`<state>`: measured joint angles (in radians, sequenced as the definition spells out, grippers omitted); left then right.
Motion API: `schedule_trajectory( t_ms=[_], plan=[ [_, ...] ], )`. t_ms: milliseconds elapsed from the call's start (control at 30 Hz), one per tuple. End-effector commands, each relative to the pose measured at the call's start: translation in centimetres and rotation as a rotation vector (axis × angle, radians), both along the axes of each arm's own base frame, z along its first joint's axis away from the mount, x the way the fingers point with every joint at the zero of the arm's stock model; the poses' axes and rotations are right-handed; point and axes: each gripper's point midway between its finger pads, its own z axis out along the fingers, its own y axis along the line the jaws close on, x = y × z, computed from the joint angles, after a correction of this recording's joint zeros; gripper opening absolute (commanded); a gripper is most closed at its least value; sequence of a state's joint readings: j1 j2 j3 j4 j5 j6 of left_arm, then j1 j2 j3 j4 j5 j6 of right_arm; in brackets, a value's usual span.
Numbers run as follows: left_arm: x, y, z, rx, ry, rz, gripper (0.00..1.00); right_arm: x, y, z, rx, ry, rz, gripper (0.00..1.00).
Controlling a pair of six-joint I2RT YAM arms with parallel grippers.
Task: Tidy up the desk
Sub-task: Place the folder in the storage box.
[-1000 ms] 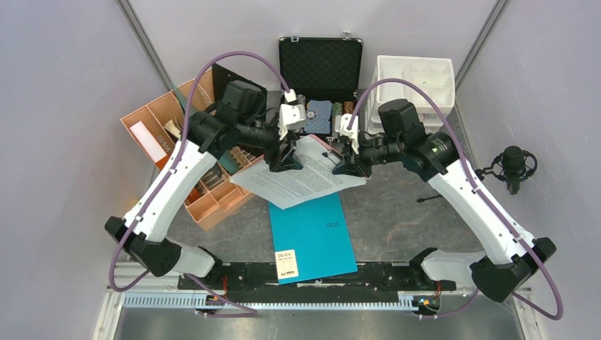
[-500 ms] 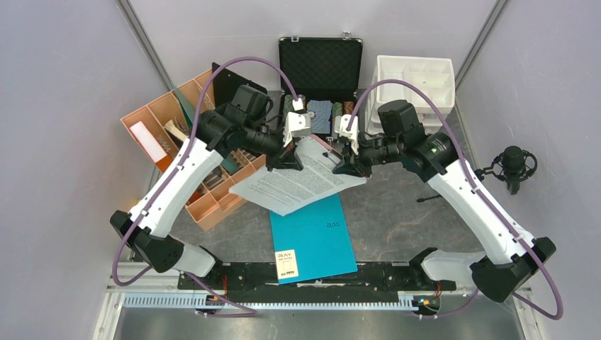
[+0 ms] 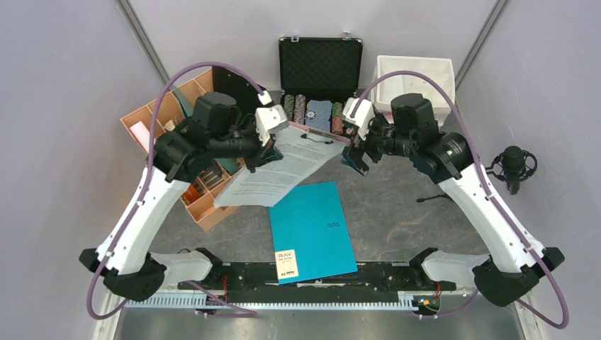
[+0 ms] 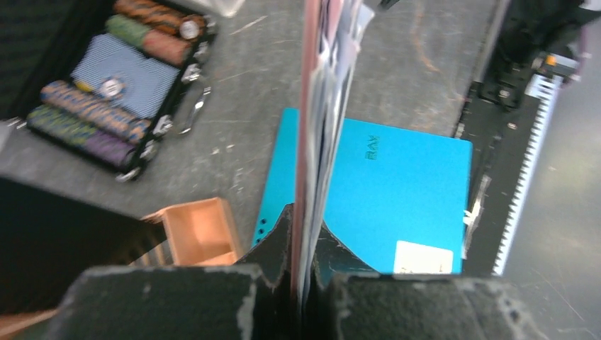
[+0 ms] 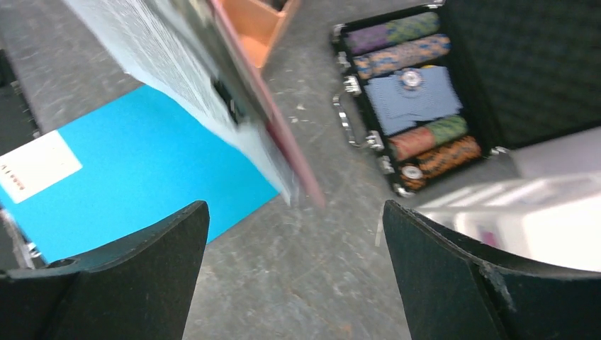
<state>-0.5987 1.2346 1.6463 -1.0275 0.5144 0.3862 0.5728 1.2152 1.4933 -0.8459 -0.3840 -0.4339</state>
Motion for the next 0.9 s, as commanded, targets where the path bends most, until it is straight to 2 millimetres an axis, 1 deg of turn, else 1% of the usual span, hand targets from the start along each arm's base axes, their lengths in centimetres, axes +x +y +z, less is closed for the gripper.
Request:
schedule_trajectory(
  t_ms=[0, 67, 233, 300, 400, 433, 567, 667, 733, 867],
  plan=[
    [3.1, 2.9, 5.0, -0.063, -0.143, 0.27, 0.02, 2.3, -2.8, 5.3, 0.05, -0.157, -0.195, 0.98],
    [4.1, 4.4, 6.2, -0.078, -0.17, 0.384, 0.02, 3.2, -3.8, 5.4, 0.052, -0.155, -0.253, 0.98],
    [6.2, 8.6, 10.0, -0.197, -0.198, 0.686, 0.02, 5.0, -5.5, 4.2, 0.067, -0.1, -0.328, 0.98],
    [7.3, 10.4, 10.9, -0.252, -0.189, 0.816, 0.02, 5.6, -5.9, 3.7, 0.077, -0.072, -0.329, 0.98],
    [8.9, 12.2, 11.8, -0.322, -0.18, 0.962, 0.02, 6.3, -6.5, 2.9, 0.083, -0.039, -0.344, 0.98],
    [9.5, 12.8, 11.9, -0.335, -0.194, 1.006, 0.02, 6.4, -6.6, 2.7, 0.083, -0.031, -0.346, 0.98],
    [11.4, 14.7, 14.0, -0.435, -0.321, 1.133, 0.02, 7.0, -6.8, 2.0, 0.088, -0.007, -0.358, 0.98],
    [13.0, 15.1, 14.7, -0.529, -0.386, 1.193, 0.02, 7.2, -6.8, 1.4, 0.09, 0.014, -0.358, 0.98],
    [14.2, 15.6, 14.6, -0.571, -0.413, 1.247, 0.02, 7.5, -6.9, 0.9, 0.085, 0.025, -0.363, 0.98],
    [16.1, 16.5, 14.0, -0.568, -0.473, 1.337, 0.02, 7.9, -7.1, -0.1, 0.074, 0.049, -0.37, 0.98]
  ],
)
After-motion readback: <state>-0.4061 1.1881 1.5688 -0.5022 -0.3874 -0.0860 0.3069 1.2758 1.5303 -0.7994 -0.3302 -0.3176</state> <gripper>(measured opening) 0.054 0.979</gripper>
